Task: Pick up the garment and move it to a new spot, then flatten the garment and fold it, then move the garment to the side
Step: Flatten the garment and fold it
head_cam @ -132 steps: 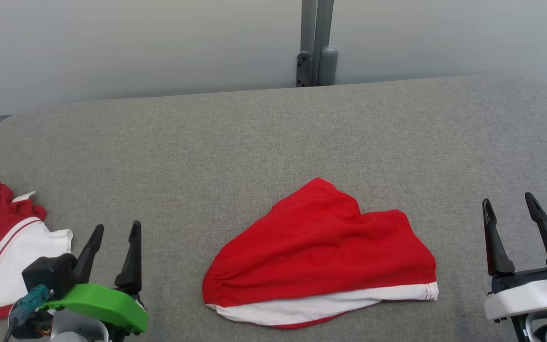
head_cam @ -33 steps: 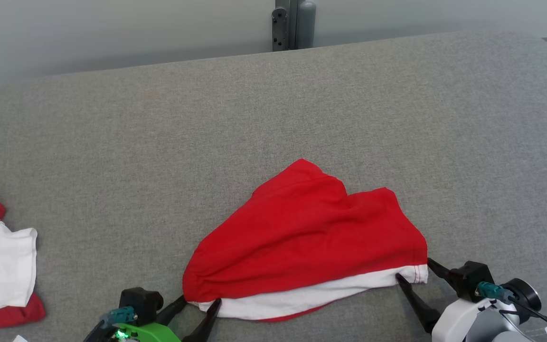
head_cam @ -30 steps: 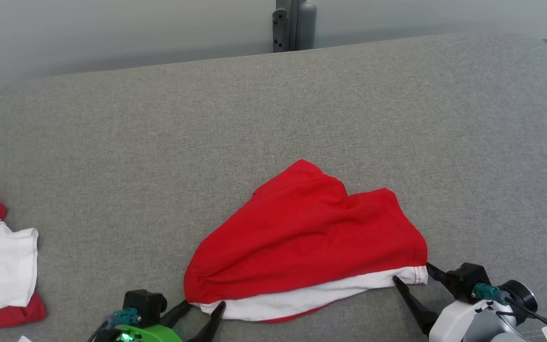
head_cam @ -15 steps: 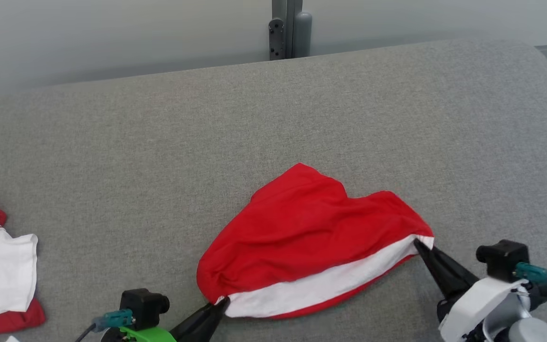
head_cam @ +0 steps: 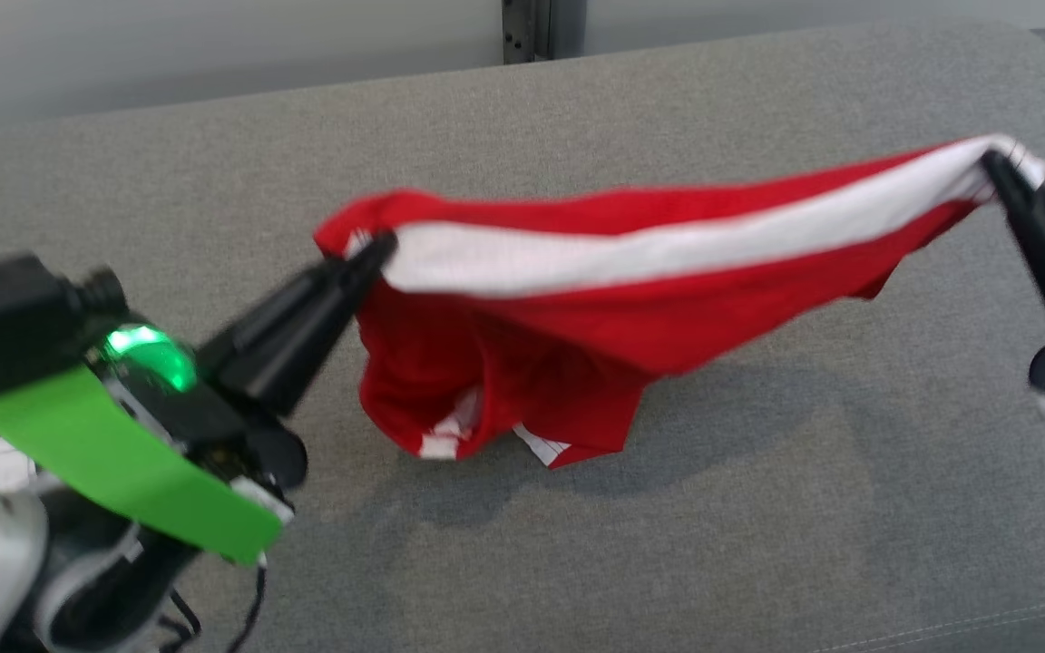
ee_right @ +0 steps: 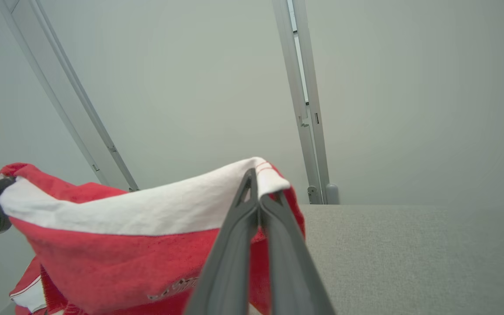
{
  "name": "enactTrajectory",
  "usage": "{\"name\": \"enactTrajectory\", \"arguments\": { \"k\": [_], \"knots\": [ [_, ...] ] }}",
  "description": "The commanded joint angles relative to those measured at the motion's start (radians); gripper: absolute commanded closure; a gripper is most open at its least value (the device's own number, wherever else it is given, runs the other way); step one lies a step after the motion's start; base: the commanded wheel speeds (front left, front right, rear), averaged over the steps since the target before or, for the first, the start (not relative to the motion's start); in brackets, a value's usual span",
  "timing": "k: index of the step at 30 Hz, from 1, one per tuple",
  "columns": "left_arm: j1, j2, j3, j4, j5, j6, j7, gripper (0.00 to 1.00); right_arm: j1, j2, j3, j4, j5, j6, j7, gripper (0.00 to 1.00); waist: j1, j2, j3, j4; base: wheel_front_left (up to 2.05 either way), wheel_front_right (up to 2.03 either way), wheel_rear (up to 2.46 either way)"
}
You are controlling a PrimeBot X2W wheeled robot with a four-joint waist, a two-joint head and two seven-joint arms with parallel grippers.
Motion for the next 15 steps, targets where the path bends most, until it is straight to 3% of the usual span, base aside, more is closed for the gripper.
{"name": "enactTrajectory", "arguments": {
  "k": [1, 7, 9, 15],
  "knots": [
    [-0.099, -0.001, 0.027, 0.021, -0.017, 0.020, 0.031, 1.00, -0.082, -0.015, -0.009, 0.010, -0.006, 0.000, 0.018, 1.00, 0.0000, 0.0000, 0.134, -0.010, 0.00, 0.00, 0.00],
    [-0.575, -0.052, 0.050, 0.242, 0.007, 0.079, 0.178, 1.00, -0.541, 0.035, -0.006, 0.177, -0.020, 0.000, 0.082, 1.00, 0.0000, 0.0000, 0.350, -0.011, 0.00, 0.00, 0.00],
    [-0.735, -0.092, 0.039, 0.366, 0.045, 0.082, 0.185, 1.00, -0.717, 0.088, 0.008, 0.273, -0.054, 0.000, 0.083, 1.00, 0.0000, 0.0000, 0.407, -0.012, 0.00, 0.00, 0.00],
    [-1.092, -0.205, 0.032, 0.749, 0.199, 0.056, 0.031, 1.00, -1.138, 0.271, -0.004, 0.588, -0.209, -0.001, -0.031, 1.00, 0.0000, 0.0000, 0.493, -0.033, 0.00, 0.00, 0.00]
  ]
}}
